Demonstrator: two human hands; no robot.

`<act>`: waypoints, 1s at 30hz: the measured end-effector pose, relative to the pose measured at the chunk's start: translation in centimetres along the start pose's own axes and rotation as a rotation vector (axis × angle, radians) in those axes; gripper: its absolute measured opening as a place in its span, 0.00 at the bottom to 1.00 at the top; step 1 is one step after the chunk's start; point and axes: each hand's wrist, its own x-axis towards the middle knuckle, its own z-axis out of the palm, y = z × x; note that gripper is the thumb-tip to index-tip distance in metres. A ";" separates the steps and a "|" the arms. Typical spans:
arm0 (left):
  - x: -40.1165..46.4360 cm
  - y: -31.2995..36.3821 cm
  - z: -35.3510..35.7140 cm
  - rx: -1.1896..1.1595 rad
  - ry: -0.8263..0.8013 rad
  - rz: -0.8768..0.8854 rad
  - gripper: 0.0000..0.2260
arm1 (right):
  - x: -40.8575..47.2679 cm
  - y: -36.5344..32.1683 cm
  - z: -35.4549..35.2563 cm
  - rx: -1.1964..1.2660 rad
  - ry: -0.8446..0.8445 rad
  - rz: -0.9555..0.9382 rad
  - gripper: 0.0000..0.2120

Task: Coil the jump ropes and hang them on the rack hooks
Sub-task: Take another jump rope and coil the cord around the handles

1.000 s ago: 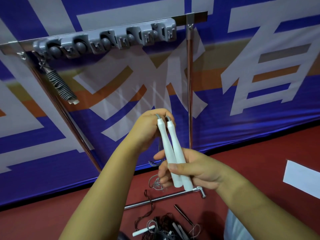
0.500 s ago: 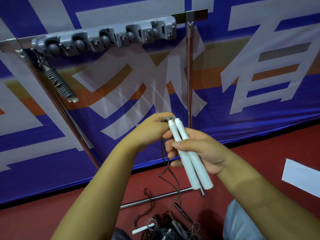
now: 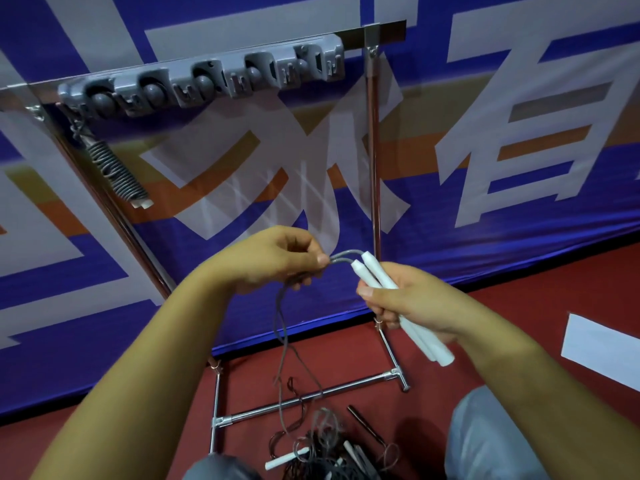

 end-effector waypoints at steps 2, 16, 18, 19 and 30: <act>-0.1 0.4 0.6 0.012 -0.002 -0.059 0.05 | 0.4 0.3 0.2 0.002 0.040 0.004 0.04; -0.6 -1.9 6.5 -0.691 -0.042 -0.086 0.09 | 1.2 -1.4 1.2 0.483 0.409 -0.210 0.10; -0.7 -2.1 7.1 -0.861 -0.069 -0.070 0.16 | 1.2 -1.6 1.2 0.540 0.441 -0.244 0.11; -0.7 -2.2 7.3 -0.927 -0.080 -0.076 0.18 | 1.2 -1.7 1.3 0.546 0.457 -0.260 0.13; -1.7 -3.0 9.8 -1.230 -0.263 0.051 0.10 | 2.1 -3.9 1.7 0.579 0.647 -0.365 0.09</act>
